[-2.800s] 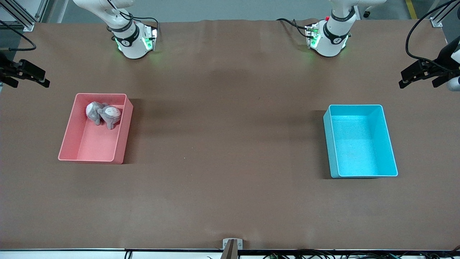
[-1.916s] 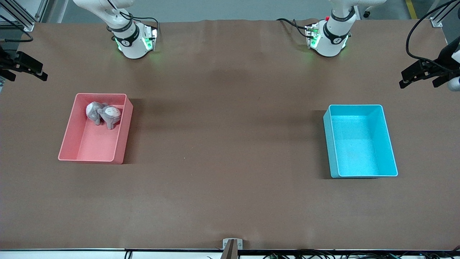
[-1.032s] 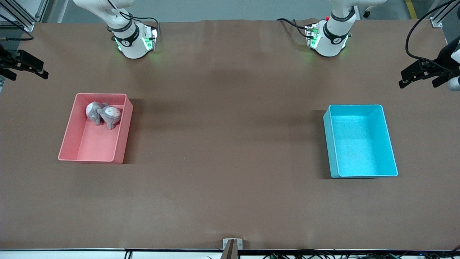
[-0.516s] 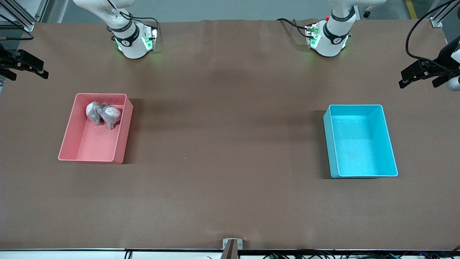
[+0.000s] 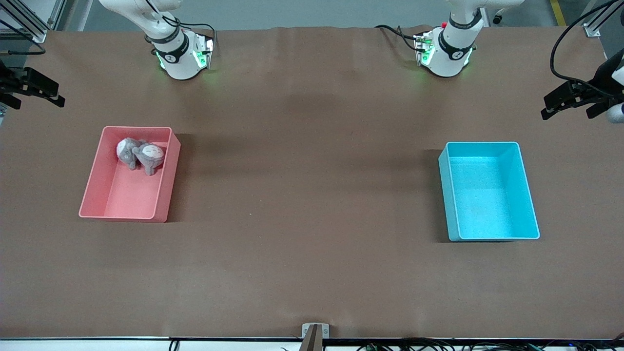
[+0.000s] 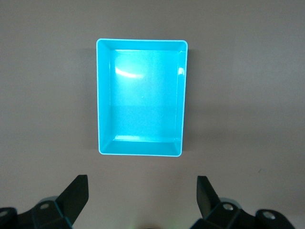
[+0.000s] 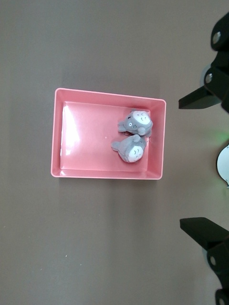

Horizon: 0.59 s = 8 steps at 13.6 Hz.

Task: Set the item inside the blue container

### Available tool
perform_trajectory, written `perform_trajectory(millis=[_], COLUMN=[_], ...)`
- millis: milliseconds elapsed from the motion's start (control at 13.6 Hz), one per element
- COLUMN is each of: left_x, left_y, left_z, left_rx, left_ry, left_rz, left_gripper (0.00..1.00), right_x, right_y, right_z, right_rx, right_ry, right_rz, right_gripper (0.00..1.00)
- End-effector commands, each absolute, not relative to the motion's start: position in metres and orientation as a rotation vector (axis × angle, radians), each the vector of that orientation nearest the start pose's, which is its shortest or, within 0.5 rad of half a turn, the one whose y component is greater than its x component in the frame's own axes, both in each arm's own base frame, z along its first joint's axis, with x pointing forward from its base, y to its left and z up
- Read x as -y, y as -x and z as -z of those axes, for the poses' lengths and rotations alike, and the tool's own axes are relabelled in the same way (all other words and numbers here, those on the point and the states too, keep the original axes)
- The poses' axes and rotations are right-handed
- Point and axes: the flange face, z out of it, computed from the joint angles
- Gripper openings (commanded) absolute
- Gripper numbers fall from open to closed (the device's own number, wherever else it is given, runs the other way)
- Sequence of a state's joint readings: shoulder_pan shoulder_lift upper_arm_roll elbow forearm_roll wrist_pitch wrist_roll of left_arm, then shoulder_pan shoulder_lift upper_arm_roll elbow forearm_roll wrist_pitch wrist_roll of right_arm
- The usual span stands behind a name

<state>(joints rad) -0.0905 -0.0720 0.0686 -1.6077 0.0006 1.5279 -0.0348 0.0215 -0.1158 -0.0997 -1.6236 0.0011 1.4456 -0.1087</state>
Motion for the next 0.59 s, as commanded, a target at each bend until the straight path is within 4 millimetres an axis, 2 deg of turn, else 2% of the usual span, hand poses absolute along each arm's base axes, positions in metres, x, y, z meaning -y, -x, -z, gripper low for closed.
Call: perform_trajectory(millis=[0,516], left_x=[0.0109,0.0117], left_y=[-0.5258,-0.5258], left_z=[-0.6478,-0.6478], left_rx=[0.001,-0.002], left_ry=[3.163,3.163], left_rz=[-0.011,-0.011], left_gripper=[1.00,1.00], right_x=[0.0404,0.0398], right_y=[-0.4984,-0.4990], right_z=[-0.6513,-0.6606], right_rx=[0.070,0.068], right_ry=[3.132,3.129], right_rz=[-0.082,-0.065], right_gripper=[1.00,1.00])
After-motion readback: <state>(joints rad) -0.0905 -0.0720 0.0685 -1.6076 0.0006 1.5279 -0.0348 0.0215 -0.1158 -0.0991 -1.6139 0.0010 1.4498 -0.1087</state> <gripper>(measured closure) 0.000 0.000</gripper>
